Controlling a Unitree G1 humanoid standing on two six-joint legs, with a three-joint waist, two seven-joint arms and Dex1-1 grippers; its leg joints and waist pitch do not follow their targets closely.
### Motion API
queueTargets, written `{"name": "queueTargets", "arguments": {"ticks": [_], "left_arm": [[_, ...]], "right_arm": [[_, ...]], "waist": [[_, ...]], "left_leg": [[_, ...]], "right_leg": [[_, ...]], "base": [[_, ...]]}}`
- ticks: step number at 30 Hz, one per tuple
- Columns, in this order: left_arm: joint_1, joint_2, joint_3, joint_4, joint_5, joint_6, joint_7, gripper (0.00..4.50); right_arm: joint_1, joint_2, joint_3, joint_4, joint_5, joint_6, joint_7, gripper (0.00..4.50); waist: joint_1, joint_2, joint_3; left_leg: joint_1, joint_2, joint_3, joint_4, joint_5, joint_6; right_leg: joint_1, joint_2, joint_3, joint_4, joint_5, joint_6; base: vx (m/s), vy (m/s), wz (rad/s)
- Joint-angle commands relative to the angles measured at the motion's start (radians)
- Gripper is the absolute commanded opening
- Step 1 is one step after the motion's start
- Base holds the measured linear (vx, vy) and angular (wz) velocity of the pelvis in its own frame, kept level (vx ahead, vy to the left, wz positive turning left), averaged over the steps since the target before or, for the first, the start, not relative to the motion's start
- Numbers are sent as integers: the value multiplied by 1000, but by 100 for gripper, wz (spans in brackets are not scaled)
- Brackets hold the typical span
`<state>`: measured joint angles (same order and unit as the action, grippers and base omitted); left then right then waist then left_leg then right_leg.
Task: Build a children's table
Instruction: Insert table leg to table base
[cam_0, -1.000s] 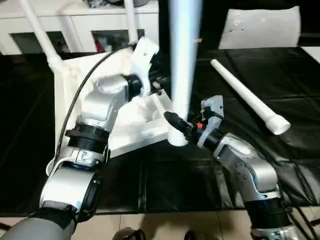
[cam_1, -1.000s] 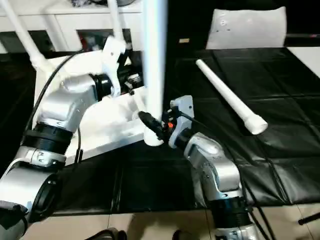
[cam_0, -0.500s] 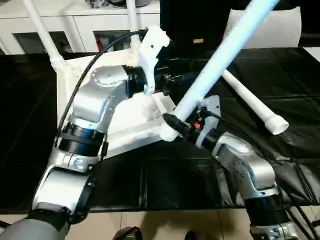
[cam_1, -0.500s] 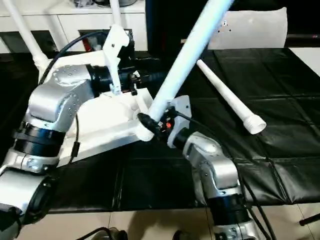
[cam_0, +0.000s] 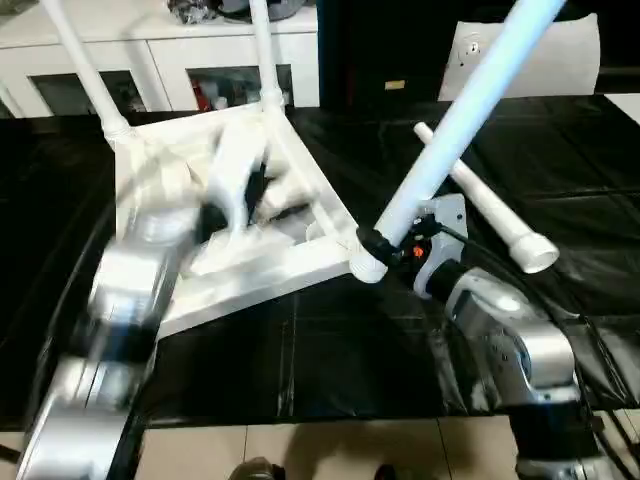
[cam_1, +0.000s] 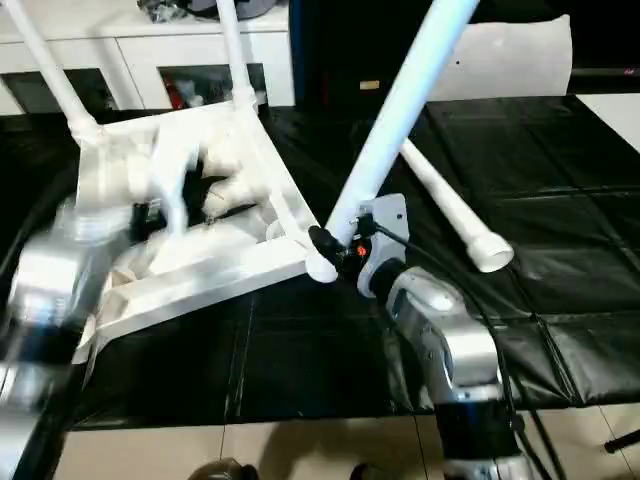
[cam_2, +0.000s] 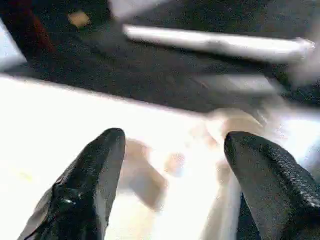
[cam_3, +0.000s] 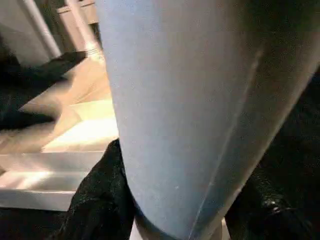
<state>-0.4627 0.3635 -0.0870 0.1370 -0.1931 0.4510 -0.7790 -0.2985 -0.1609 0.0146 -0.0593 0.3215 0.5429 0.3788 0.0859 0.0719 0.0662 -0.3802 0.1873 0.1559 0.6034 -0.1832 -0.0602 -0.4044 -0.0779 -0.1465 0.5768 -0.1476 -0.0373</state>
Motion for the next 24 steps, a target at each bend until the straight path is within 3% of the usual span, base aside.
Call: {"name": "queueTargets", "arguments": {"ticks": [1, 3, 4, 8, 10, 11, 12, 13, 16, 18, 19, 23, 24], "left_arm": [[-8, 9, -36, -24, 4, -27, -30, 371], [-7, -12, -51, 3, -4, -35, -51, 371], [-21, -16, -69, 44, 18, -51, -56, 371], [-71, -44, -96, 195, 55, -101, -68, 335], [-78, -43, -105, 216, 59, -107, -75, 329], [-100, -42, -125, 266, 82, -125, -70, 299], [-134, -50, -142, 348, 109, -148, -62, 291], [-136, -50, -143, 352, 111, -150, -61, 287], [-164, -60, -162, 423, 123, -166, -95, 254], [-184, -69, -165, 470, 134, -175, -94, 245], [-188, -68, -170, 479, 141, -179, -94, 239], [-220, -62, -183, 534, 161, -171, -87, 197], [-223, -60, -181, 536, 163, -167, -84, 187]], "right_arm": [[5, 2, -8, -25, -2, 4, -12, 188], [13, -3, -14, -28, -14, -6, -17, 188], [16, -8, -16, -32, -18, -5, -20, 188], [33, -32, -14, -50, -28, -7, -22, 188], [35, -33, -17, -57, -25, -3, -23, 188], [40, -38, -20, -62, -23, 0, -20, 188], [50, -46, -21, -70, -27, 3, -15, 188], [51, -47, -20, -70, -28, 3, -15, 188], [53, -54, -28, -80, -22, 11, -12, 188], [54, -63, -26, -78, -20, 10, -9, 188], [53, -66, -25, -76, -21, 8, -9, 188], [47, -76, -27, -81, -16, 15, -3, 188], [46, -82, -23, -76, -22, 11, 0, 188]], "waist": [[-8, 1, -83], [-6, -8, -80], [-6, -6, -79], [-17, -11, -73], [-23, -11, -75], [-34, -12, -75], [-38, -9, -77], [-38, -11, -78], [-43, -19, -83], [-45, -13, -84], [-45, -18, -85], [-42, -17, -86], [-42, -22, -86]], "left_leg": [[24, 41, -9, -66, -202, 39], [22, 40, -9, -69, -215, 38], [22, 39, -9, -69, -222, 34], [21, 24, -9, -67, -254, 29], [24, 23, -10, -65, -252, 29], [17, 21, -11, -65, -246, 36], [19, 17, -8, -62, -242, 42], [18, 16, -9, -62, -237, 44], [12, 23, -12, -63, -204, 52], [11, 23, -11, -61, -187, 63], [12, 26, -11, -61, -174, 68], [9, 30, -10, -61, -147, 81], [9, 31, -9, -61, -145, 82]], "right_leg": [[50, -75, 64, -84, -387, -63], [52, -76, 62, -88, -408, -54], [53, -77, 61, -91, -428, -45], [58, -74, 49, -112, -530, 26], [57, -75, 48, -113, -534, 31], [59, -72, 46, -116, -527, 33], [56, -68, 46, -117, -526, 42], [58, -69, 45, -118, -523, 45], [64, -75, 47, -106, -469, 20], [63, -74, 50, -103, -445, -1], [64, -75, 52, -99, -422, -13], [66, -78, 56, -91, -378, -43], [67, -78, 56, -90, -376, -46]], "base": [[0, 0, 0], [0, 0, 0], [0, 0, 0], [0, 0, 0], [0, 0, 0], [0, 0, 0], [0, 0, 0], [0, 0, 0], [0, 0, 0], [0, 0, 0], [0, 0, 0], [0, 0, 0], [0, 0, 0]]}}
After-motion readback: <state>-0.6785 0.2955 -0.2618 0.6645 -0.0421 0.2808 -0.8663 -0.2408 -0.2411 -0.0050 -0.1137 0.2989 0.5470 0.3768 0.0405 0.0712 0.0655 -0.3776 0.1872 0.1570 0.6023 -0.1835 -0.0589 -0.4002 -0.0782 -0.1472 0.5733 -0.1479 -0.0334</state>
